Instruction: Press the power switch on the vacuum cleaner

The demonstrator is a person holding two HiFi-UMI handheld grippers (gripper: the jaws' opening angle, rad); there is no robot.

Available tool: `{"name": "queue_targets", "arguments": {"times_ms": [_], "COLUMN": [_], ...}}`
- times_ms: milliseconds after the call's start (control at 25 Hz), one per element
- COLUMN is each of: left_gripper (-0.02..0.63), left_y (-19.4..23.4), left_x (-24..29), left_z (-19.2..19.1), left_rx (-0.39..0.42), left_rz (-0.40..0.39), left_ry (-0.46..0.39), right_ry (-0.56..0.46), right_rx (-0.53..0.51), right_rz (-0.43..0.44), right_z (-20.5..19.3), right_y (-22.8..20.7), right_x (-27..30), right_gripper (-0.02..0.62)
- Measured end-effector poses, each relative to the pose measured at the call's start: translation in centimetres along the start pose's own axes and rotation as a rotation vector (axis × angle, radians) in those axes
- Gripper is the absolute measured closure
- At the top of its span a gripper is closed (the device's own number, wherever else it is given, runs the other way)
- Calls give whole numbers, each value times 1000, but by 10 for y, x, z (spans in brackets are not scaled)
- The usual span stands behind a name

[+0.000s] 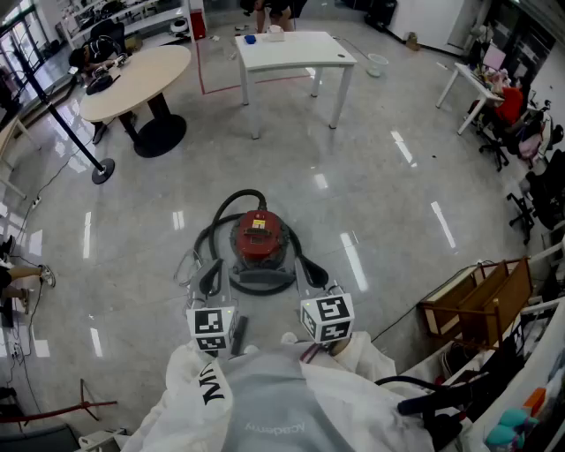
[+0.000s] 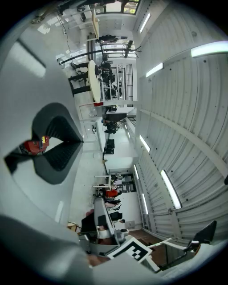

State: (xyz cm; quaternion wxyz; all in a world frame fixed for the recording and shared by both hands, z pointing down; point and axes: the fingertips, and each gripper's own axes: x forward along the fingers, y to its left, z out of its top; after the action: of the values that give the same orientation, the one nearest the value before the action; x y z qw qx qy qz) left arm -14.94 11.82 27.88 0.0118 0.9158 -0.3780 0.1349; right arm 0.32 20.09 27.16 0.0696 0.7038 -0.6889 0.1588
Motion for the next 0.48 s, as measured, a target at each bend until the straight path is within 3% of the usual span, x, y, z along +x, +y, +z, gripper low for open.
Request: {"name": "queue_targets", "arguments": {"times_ms": [480], "left_gripper": [606], "left_y": [-12], "left_x": [9], "left_z": [0], "left_rx": [0], "left_rz": [5], "left_ry": [22], "right_ry": [7], "right_rx": [22], "right_rz": [16], "right_z": [-4], "right_y": [-13], "right_x": [1], "right_gripper": [595]}}
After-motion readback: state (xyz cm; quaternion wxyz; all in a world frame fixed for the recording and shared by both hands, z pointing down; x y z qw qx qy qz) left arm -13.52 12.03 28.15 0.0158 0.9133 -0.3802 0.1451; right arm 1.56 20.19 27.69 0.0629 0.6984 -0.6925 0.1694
